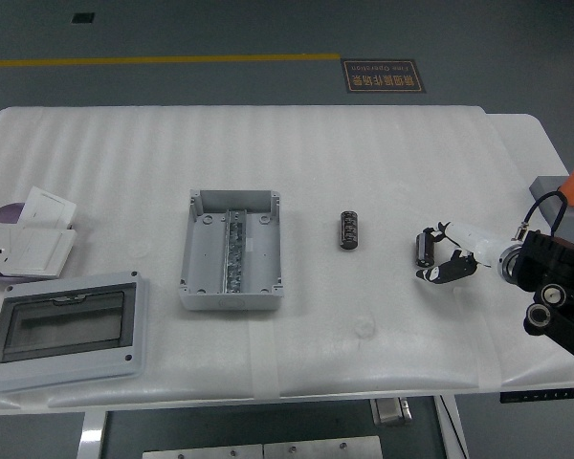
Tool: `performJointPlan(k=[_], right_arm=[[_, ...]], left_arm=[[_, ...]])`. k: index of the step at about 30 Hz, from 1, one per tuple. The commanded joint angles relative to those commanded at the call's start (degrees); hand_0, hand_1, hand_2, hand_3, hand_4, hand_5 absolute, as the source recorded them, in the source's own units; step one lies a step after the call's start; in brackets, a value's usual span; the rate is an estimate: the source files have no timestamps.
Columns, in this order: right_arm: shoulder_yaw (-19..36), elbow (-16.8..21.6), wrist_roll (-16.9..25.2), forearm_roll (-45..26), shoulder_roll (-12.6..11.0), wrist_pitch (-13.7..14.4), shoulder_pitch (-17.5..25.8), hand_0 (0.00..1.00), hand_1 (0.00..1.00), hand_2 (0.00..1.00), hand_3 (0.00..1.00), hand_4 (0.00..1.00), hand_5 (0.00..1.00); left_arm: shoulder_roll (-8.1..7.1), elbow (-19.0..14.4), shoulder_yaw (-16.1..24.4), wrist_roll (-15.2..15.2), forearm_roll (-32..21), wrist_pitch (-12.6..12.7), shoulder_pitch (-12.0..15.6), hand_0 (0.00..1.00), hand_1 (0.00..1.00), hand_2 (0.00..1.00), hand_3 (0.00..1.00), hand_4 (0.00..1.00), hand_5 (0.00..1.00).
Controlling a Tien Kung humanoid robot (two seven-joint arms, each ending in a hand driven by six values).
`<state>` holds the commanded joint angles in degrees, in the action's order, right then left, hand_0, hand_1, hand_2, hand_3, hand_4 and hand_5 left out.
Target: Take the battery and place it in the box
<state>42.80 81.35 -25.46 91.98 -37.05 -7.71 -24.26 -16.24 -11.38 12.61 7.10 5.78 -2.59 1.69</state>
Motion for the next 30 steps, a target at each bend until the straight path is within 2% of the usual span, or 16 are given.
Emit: performJointPlan(k=[14,15,20,21,30], right_arm=[[-2.59,-0.72,1.43,0.48,0.3,3.49,-1.47,0.318,0.458,0.794,0.879,0.791,0.38],[-2.84,-0.93,1.55,0.53,0.35,3.59,-1.5,0.298,0.44,0.704,0.823,0.753,0.368],[-4.13,-1.75,1.88,0.43,0.48,3.84,-1.64,0.298,0.44,0.704,0.823,0.753,0.368],[-4.36,-1.85,1.92,0.41,0.5,3.87,-1.67,0.279,0.419,0.609,0.711,0.56,0.228],[-5.45,-2.1,2.5,0.62,0.46,4.61,-1.96,0.277,0.416,0.576,0.701,0.529,0.209]], left_arm=[[-0.01,-0.08,0.37,-0.1,0.52,0.12,-0.14,0.623,0.648,0.518,0.547,0.619,0.34],[0.0,-0.09,0.39,-0.11,0.54,0.13,-0.14,0.623,0.648,0.518,0.547,0.619,0.341],[0.05,-0.14,0.58,-0.13,0.79,0.15,-0.16,0.623,0.648,0.518,0.547,0.619,0.341],[0.06,-0.14,0.6,-0.14,0.82,0.16,-0.17,0.623,0.648,0.518,0.547,0.618,0.341],[0.06,-0.18,0.77,-0.19,1.07,0.23,-0.22,0.623,0.647,0.518,0.548,0.619,0.342]])
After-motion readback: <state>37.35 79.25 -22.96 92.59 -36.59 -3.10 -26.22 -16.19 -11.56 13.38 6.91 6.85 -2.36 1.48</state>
